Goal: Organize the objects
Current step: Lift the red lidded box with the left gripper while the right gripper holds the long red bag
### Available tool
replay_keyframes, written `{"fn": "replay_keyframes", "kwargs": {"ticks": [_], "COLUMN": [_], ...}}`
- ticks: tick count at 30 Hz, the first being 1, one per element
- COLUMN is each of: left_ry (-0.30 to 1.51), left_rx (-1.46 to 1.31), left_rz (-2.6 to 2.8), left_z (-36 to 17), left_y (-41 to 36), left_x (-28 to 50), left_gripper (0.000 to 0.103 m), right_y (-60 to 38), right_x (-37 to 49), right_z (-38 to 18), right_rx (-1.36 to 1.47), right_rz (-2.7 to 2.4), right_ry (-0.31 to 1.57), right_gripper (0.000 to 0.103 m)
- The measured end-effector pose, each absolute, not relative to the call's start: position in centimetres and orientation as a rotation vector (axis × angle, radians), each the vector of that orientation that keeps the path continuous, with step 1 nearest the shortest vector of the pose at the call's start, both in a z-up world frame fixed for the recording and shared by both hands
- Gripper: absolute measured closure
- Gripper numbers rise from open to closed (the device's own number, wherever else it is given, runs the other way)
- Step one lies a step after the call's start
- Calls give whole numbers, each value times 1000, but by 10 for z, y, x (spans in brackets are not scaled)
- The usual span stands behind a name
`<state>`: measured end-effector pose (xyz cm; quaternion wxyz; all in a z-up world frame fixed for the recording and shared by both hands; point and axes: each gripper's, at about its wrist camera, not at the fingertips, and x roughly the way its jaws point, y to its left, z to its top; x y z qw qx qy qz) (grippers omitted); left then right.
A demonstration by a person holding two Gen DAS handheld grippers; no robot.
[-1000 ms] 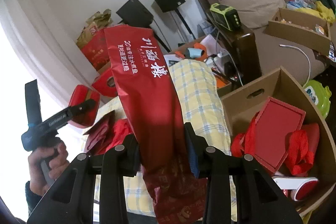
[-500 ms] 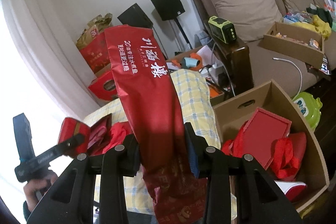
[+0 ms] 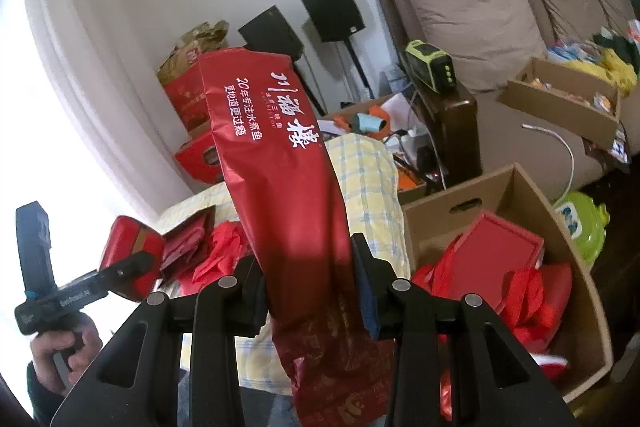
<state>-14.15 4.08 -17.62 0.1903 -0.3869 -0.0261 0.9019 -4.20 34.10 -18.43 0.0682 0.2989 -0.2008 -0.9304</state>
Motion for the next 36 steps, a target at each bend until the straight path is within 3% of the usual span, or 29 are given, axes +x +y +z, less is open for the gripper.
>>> {"fn": "replay_keyframes", "kwargs": {"ticks": [5, 12, 27, 36], "left_ry": [-81, -9, 43, 45], "left_rx": [-1061, -1114, -1088, -1021], "left_rz": [2526, 2526, 2561, 2550], "left_z": [-168, -174, -144, -114], "left_y": [44, 63, 81, 90], "left_x": [-137, -136, -109, -92], "left_gripper": [24, 24, 24, 24], "right_y": [349, 363, 367, 375], "right_x": [-34, -9, 3, 19], "right_z": [-176, -199, -224, -200], "right_rx": [900, 891, 1003, 909], "right_rz": [-2832, -2750, -2679, -2691], "right_ry": [-458, -606, -601, -576], "right_gripper": [67, 67, 66, 66]}}
